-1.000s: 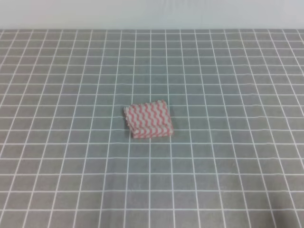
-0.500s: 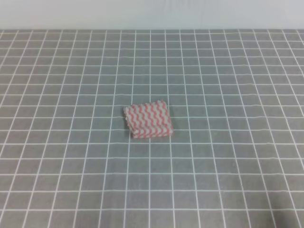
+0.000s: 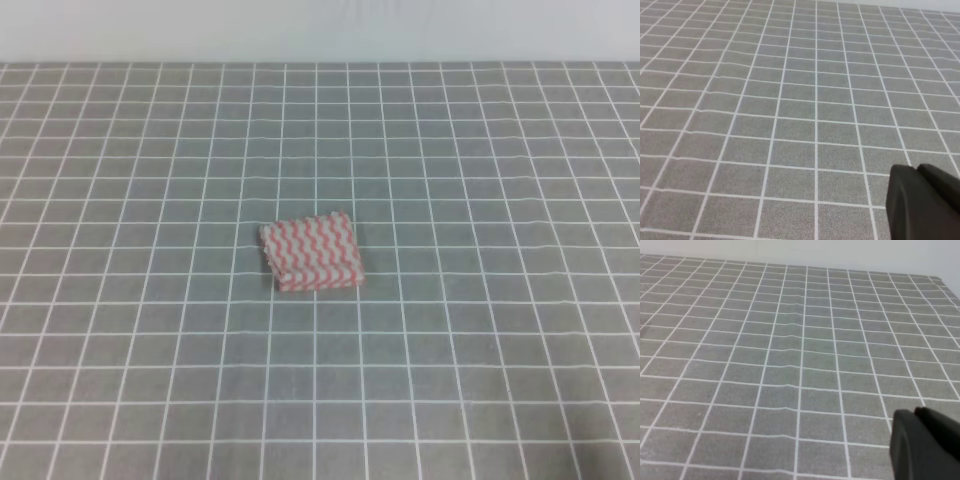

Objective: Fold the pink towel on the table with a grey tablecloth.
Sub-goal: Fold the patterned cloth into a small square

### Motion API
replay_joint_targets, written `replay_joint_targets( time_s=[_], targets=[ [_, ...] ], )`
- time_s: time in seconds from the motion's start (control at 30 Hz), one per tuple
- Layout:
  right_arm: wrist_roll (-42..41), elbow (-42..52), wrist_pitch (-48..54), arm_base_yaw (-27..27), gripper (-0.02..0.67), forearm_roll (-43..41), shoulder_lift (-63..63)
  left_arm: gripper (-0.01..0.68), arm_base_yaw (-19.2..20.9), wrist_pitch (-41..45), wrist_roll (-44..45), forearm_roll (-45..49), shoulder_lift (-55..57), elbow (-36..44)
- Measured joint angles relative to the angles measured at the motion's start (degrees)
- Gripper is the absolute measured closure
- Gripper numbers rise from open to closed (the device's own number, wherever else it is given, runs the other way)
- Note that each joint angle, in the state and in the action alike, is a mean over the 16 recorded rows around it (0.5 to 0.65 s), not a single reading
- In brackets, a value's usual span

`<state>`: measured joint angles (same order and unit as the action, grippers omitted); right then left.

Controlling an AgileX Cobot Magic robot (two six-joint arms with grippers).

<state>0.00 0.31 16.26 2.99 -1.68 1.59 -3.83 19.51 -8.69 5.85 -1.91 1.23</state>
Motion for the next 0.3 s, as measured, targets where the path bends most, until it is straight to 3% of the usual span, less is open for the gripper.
replay_joint_targets(
  time_s=[0.3],
  targets=[
    [0.0, -0.02, 0.07, 0.0, 0.666, 0.0, 0.04, 0.673, 0.0, -0.01, 0.0, 0.0, -0.08, 0.02]
  ],
)
